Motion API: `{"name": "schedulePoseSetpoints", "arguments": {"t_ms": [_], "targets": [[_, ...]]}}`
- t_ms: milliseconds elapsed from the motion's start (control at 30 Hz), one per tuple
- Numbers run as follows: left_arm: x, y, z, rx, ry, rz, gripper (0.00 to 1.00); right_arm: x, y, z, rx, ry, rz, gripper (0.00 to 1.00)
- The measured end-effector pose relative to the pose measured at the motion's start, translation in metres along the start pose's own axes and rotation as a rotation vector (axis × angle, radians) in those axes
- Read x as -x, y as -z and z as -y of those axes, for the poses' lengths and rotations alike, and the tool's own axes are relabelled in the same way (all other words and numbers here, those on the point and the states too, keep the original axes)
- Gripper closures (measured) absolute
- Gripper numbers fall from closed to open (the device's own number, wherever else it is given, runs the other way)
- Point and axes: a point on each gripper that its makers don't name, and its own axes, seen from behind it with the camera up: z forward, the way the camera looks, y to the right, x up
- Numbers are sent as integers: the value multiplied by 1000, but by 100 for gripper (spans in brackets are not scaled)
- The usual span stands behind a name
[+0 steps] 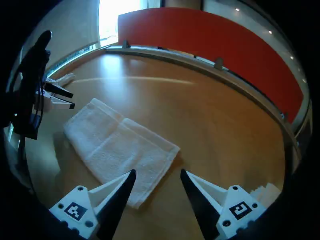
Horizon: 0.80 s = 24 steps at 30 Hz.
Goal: Fold towel
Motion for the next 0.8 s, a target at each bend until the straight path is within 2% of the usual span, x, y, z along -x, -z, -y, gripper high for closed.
{"name": "schedulePoseSetpoints", "arguments": {"t_ms": [500, 800], "targets": [[40, 41, 14, -41, 63, 4, 8, 25, 25, 17, -7, 11, 9, 14], [54, 66, 25, -72, 98, -7, 8, 33, 29, 26, -42, 61, 22, 14]]}}
